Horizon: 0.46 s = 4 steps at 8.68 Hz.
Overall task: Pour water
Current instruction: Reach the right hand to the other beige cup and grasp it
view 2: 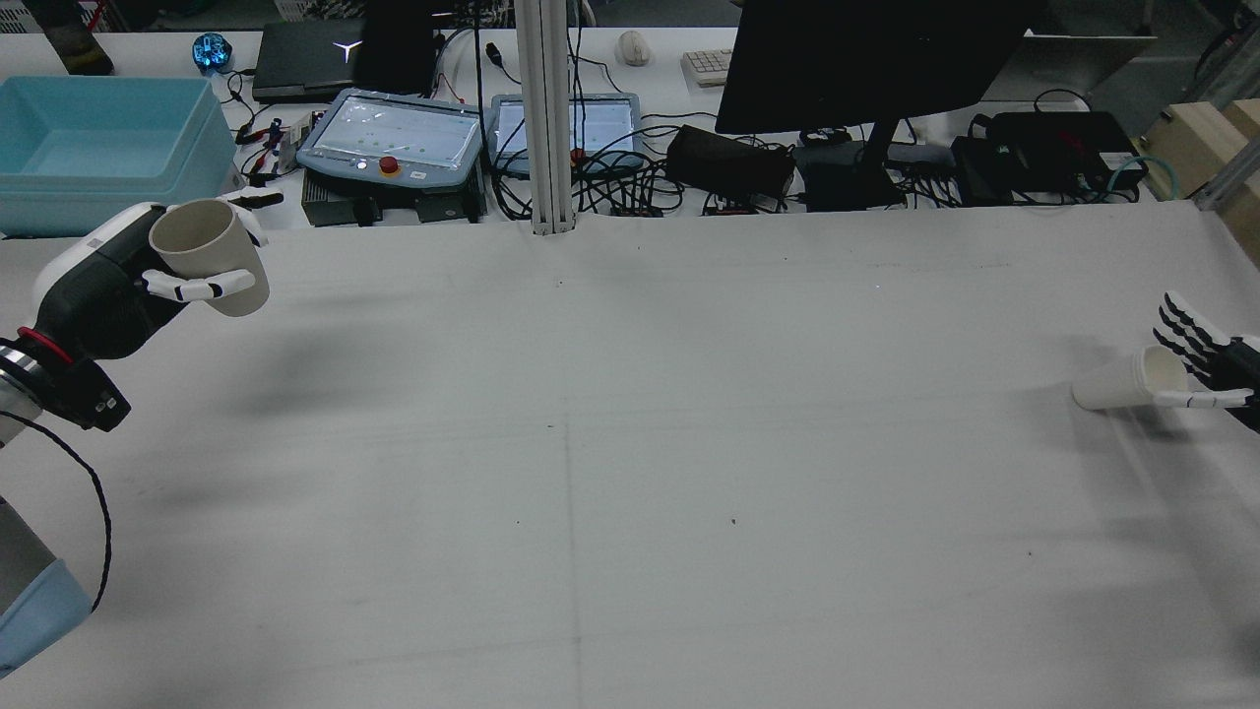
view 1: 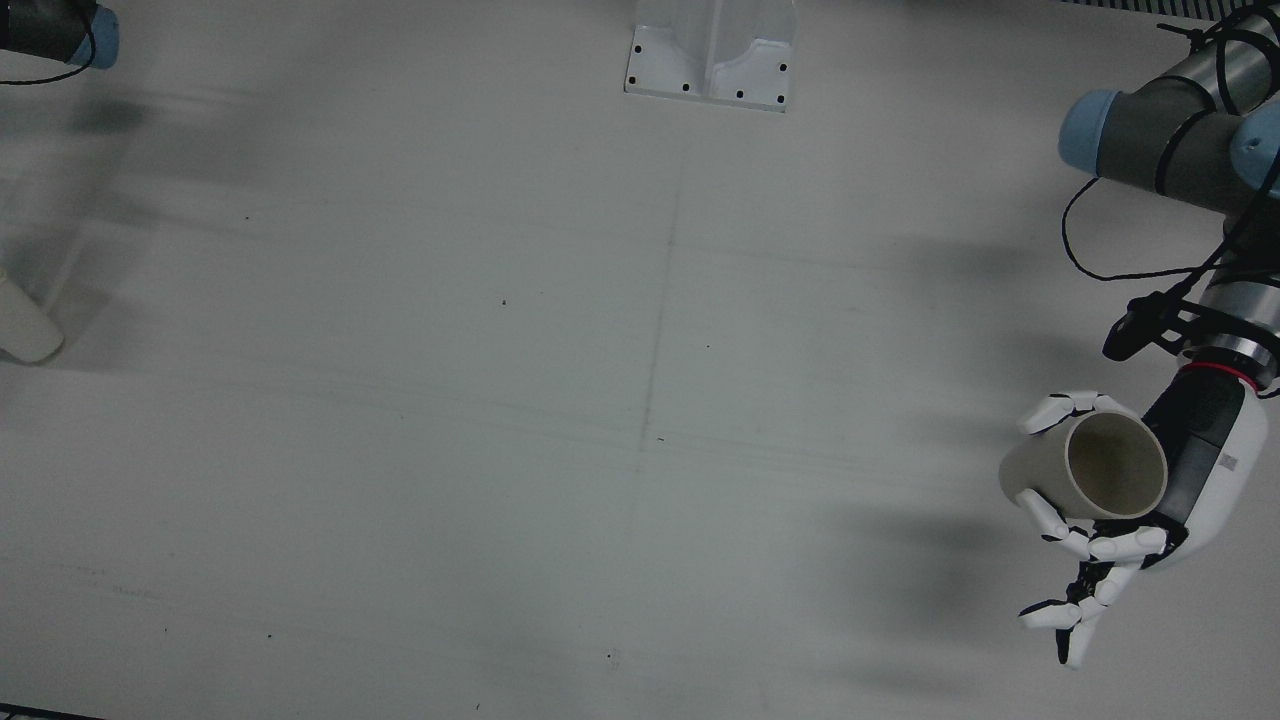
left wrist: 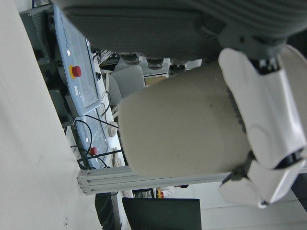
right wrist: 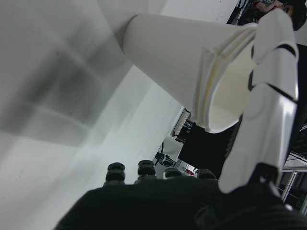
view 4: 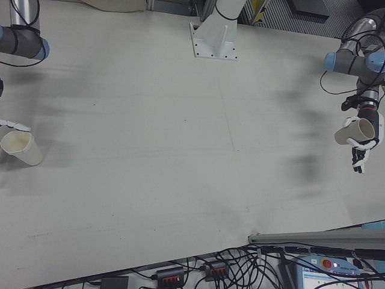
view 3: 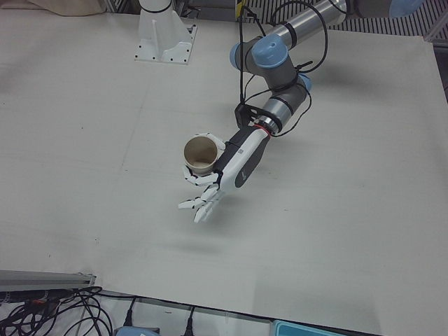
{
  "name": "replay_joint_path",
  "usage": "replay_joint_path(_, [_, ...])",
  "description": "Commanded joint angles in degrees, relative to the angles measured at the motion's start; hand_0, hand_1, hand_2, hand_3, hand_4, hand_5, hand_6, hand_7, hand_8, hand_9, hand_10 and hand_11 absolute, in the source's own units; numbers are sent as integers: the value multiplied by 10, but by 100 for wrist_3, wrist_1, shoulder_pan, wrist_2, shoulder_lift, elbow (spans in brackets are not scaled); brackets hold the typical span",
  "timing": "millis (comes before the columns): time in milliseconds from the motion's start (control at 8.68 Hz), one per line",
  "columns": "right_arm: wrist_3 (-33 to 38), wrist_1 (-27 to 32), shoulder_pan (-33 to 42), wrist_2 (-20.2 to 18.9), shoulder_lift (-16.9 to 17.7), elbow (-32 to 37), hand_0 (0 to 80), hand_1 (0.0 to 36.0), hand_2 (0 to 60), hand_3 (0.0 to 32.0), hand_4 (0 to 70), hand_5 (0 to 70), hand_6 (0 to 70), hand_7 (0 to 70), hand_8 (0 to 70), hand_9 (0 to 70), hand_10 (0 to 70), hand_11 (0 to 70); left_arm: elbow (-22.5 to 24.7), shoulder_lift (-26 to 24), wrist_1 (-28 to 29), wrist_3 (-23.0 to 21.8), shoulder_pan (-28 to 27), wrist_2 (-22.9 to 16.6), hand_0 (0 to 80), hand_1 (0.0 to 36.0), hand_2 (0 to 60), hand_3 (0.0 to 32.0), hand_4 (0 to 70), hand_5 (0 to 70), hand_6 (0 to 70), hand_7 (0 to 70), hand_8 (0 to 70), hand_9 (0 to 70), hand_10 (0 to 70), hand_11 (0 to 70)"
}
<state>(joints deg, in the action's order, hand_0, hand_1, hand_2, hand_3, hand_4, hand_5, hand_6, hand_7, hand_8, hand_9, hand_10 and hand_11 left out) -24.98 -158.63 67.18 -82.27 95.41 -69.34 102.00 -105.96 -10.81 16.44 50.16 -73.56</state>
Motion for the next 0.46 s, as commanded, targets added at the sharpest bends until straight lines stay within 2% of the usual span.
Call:
replay_joint_path(0, [10,7,-11,9,4,-97,508,205,104,0,0,15,0,0,67,36,31,67,66,-4,-52,0,2,0,479,360,600,0,641,700,82,229,18,31,0,14])
replay_joint_path(345, [37,7,-11,27,-49,-88,510,205,101,0,0,40,0,0,65,34,26,61,22,-21,-53,0,-15,0,479,360,600,0,641,700,85,231,19,32,2,16])
